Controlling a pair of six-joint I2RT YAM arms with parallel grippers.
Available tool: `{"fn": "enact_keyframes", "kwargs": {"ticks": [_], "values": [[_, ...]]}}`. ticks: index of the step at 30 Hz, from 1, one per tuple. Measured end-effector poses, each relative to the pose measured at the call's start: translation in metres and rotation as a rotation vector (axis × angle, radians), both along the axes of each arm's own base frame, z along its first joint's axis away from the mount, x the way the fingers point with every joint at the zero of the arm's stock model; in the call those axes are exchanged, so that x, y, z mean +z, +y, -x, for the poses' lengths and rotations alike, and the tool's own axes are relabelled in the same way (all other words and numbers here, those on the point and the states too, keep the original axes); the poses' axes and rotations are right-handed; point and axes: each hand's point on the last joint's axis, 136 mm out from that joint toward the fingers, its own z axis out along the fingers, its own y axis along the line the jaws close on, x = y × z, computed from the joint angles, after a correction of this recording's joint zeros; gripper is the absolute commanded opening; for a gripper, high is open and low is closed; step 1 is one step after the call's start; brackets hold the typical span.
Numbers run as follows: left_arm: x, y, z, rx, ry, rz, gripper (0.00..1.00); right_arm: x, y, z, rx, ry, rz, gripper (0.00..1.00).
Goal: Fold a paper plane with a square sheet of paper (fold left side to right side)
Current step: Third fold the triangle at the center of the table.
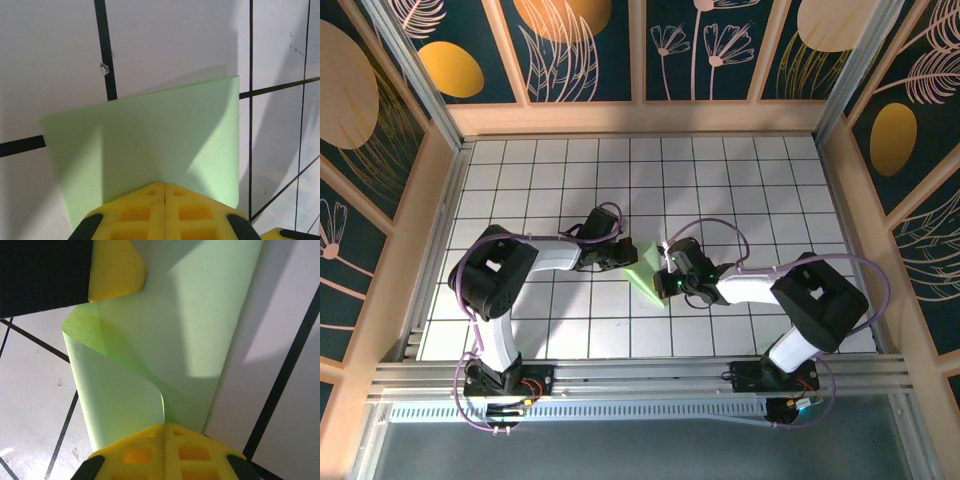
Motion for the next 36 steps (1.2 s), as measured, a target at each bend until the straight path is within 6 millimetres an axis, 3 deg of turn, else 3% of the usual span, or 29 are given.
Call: {"fn": "enact_keyframes", "kwargs": {"ticks": [9,23,27,31,33,36], "values": [[0.0,0.0,0.0,0.0,0.0,0.0,0.01,-0.002,0.001,0.0,0.001,0.003,0.003,0.0],[0.008,0.001,-0.011,0.013,-0.009,-0.052,0.21,-0.003,0.001,0.0,0.002,-0.003,-0.009,0.0],[0.023,0.005,-0.027,0.041,-0.047,-0.053,0.22,-0.003,0.002,0.0,0.003,-0.004,-0.017,0.0],[0.05,0.018,-0.038,0.085,-0.111,-0.053,0.13,-0.003,0.002,0.0,0.003,-0.004,-0.017,0.0],[0.067,0.023,-0.037,0.098,-0.156,-0.031,0.1,-0.003,0.002,0.001,0.003,-0.004,-0.017,0.0],[0.083,0.032,-0.017,0.099,-0.195,0.017,0.07,-0.003,0.002,0.001,0.005,-0.003,-0.017,0.0]]}}
